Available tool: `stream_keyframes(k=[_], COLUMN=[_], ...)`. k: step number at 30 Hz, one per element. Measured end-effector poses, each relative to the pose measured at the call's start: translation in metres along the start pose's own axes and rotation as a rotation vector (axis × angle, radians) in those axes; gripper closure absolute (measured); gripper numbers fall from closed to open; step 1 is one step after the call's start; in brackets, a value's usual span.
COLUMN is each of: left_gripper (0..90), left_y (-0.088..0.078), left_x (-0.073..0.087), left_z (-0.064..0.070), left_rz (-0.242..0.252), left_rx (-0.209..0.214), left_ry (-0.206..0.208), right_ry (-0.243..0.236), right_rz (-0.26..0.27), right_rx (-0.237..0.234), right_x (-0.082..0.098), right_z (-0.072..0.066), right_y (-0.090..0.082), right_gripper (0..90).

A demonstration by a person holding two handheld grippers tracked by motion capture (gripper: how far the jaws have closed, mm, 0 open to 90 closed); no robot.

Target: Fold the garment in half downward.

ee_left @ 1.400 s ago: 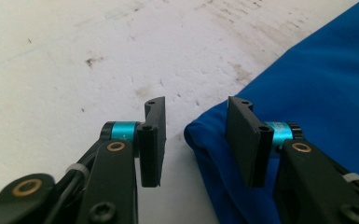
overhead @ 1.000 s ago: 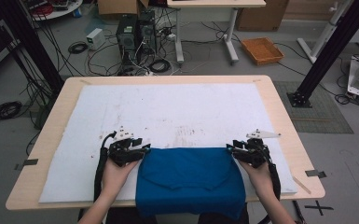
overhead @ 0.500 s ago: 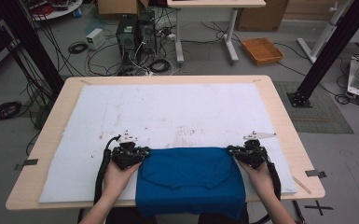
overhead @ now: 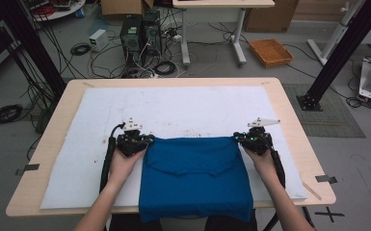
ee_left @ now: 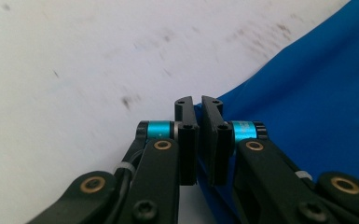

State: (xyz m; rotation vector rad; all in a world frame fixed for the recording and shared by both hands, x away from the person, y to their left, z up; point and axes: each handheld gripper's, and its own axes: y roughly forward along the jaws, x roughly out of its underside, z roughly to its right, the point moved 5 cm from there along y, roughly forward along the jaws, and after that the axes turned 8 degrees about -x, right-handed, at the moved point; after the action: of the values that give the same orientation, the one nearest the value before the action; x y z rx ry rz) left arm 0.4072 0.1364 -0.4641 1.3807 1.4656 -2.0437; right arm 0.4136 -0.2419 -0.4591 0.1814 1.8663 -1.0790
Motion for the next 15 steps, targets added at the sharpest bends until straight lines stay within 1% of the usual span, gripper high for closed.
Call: stream_keyframes(k=[1, 2, 5, 7, 9, 10, 12, 15], left_gripper=[85.0, 85.0, 85.0, 85.0, 84.9, 84.9, 84.9, 84.9], left_y=[0.002, 0.004, 0.013, 0.018, 0.024, 0.026, 0.03, 0.034], left_x=[-0.005, -0.01, -0.022, -0.027, -0.031, -0.032, -0.033, -0.034], left_z=[-0.004, -0.008, -0.018, -0.022, -0.026, -0.028, -0.031, -0.033], left_rz=[0.0, 0.005, 0.024, 0.018, 0.008, 0.015, 0.004, -0.001], left_rx=[-0.006, -0.011, -0.017, -0.015, -0.026, -0.032, -0.032, -0.039], left_ry=[0.003, 0.006, -0.015, -0.02, -0.01, -0.01, -0.013, -0.017], right_ry=[0.0, 0.0, -0.005, -0.003, -0.002, 0.001, 0.003, 0.011], right_rz=[0.0, 0.004, 0.004, 0.006, 0.008, 0.014, 0.003, 0.006], right_rx=[0.0, 0.003, 0.023, 0.03, 0.036, 0.037, 0.043, 0.043], right_x=[0.0, -0.005, -0.018, -0.024, -0.028, -0.029, -0.029, -0.03], right_z=[0.0, 0.003, 0.011, 0.017, 0.021, 0.022, 0.027, 0.03], right_y=[0.0, 0.002, 0.01, 0.014, 0.019, 0.021, 0.025, 0.029], right_gripper=[86.6, 86.6, 86.6, 86.6, 86.6, 86.6, 86.6, 86.6])
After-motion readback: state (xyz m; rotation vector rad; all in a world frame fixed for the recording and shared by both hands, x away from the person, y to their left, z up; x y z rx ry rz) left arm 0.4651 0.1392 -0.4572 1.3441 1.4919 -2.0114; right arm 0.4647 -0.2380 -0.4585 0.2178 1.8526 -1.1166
